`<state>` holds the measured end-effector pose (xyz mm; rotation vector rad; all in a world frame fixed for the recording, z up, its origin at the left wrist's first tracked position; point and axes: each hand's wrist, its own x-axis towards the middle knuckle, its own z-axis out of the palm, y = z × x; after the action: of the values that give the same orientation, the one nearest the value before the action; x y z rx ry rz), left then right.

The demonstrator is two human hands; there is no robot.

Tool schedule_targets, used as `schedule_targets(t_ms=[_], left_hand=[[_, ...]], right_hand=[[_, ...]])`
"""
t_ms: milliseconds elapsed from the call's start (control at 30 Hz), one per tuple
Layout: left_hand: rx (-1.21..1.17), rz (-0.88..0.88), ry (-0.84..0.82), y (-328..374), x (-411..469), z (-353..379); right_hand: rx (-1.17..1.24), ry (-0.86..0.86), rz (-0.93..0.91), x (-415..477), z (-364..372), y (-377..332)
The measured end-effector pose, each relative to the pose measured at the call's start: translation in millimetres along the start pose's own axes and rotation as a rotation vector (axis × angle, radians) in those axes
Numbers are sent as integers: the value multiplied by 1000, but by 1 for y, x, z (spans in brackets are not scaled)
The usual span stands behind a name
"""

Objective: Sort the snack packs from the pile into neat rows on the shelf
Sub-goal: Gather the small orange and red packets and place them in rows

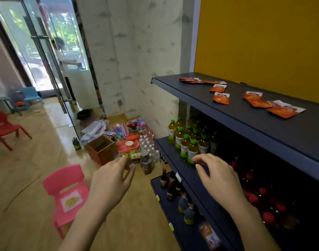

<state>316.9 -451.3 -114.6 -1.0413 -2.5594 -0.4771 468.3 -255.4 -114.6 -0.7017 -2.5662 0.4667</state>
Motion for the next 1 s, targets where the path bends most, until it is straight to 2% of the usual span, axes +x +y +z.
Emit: schedule_targets(t_ms=[267, 433, 600, 767, 1000], left_hand=[[-113, 163, 55, -5, 141, 61], [-188, 378, 115, 27, 239, 75], [-309, 478, 63, 73, 311, 98], [-466, 608, -96, 131, 359, 125], [-387, 736, -180, 192, 390, 139]], right_hand=[[-30, 181, 41, 116, 3, 21], [-84, 323, 106, 176, -23, 36], [-187, 431, 224, 205, -50, 59], [-287, 525, 477, 214, -68, 85], [-389, 530, 988, 217, -96, 113]])
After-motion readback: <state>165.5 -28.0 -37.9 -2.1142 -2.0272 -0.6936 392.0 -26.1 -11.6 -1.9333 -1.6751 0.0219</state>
